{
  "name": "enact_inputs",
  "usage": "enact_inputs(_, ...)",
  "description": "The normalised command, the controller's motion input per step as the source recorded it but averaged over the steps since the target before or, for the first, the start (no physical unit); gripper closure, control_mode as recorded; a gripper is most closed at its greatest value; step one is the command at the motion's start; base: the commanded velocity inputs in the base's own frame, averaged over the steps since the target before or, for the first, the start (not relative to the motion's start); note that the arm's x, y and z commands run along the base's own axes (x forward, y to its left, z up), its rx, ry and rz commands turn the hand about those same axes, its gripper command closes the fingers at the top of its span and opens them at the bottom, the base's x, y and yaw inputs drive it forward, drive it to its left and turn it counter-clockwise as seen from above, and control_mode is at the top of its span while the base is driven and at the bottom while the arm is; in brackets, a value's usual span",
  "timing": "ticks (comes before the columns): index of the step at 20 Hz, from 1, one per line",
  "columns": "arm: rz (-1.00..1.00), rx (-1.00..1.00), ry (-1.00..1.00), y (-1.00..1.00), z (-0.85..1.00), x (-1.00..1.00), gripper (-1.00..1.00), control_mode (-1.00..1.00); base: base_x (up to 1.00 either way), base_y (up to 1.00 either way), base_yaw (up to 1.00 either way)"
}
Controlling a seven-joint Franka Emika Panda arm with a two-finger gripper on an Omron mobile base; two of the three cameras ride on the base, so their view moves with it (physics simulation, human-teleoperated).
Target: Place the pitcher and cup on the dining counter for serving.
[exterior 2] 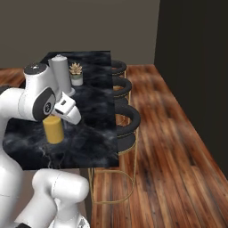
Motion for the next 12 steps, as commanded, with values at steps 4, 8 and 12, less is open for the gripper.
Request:
enact_inputs(4, 0.00, 0.00, 0.00, 0.00, 0.00, -0.04, -1.00, -1.00, 0.00, 0.00, 0.00)
enact_inputs(8, 0.00, 0.00, 0.01, 0.00, -0.02, -0.16, -1.00, 1.00, -0.21, 0.00, 0.00)
enact_inputs(12, 0.00, 0.00, 0.00, 0.00, 0.00, 0.00, -1.00, 1.00, -0.56, 0.08, -0.10)
